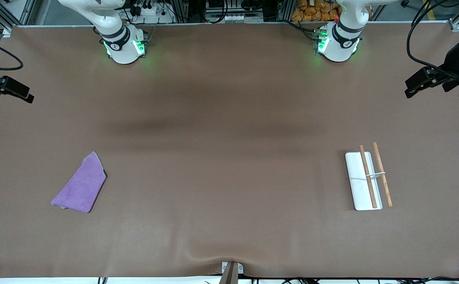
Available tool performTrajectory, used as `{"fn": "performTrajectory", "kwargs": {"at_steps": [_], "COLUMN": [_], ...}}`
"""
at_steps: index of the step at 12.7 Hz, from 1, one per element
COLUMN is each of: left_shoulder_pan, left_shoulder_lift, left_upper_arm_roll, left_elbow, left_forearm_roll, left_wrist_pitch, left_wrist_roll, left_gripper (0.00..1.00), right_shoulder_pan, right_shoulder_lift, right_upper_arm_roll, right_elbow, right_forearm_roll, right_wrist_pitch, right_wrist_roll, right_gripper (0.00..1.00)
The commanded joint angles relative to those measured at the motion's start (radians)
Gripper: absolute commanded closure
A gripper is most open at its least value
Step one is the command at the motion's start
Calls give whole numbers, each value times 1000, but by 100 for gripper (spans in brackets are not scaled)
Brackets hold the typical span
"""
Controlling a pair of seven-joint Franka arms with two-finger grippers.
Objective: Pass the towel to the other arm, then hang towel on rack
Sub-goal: 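Reach the right gripper toward the purple towel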
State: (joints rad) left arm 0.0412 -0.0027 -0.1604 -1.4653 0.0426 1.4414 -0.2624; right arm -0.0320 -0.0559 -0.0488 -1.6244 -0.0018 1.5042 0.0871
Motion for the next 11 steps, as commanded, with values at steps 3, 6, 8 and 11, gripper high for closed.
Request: {"fn": "performTrajectory", "kwargs": {"at_steps": [3, 6, 8, 11], "left_shoulder_pan": [-9, -4, -1, 0], "left_shoulder_lift": [0, 0, 0, 1], "left_upper_arm_roll": [12, 15, 13, 13], "left_elbow": [14, 13, 10, 7], "left_forearm_roll": [-6, -6, -9, -12], "left_wrist_pitch": [-32, -32, -32, -32], "left_wrist_roll": [17, 22, 35, 34], "left_gripper": [0, 0, 0, 0], "right_shoulder_pan": [-5, -5, -15, -19], "right_shoulder_lift": [-15, -15, -15, -15], "right_upper_arm_roll": [-2, -2, 0, 3], "right_elbow": [6, 6, 6, 6], "right_forearm_roll": [14, 14, 14, 14], "right_wrist_pitch": [-25, -24, -24, -24], "right_wrist_roll": [13, 8, 5, 3], "right_gripper": [0, 0, 0, 0]}}
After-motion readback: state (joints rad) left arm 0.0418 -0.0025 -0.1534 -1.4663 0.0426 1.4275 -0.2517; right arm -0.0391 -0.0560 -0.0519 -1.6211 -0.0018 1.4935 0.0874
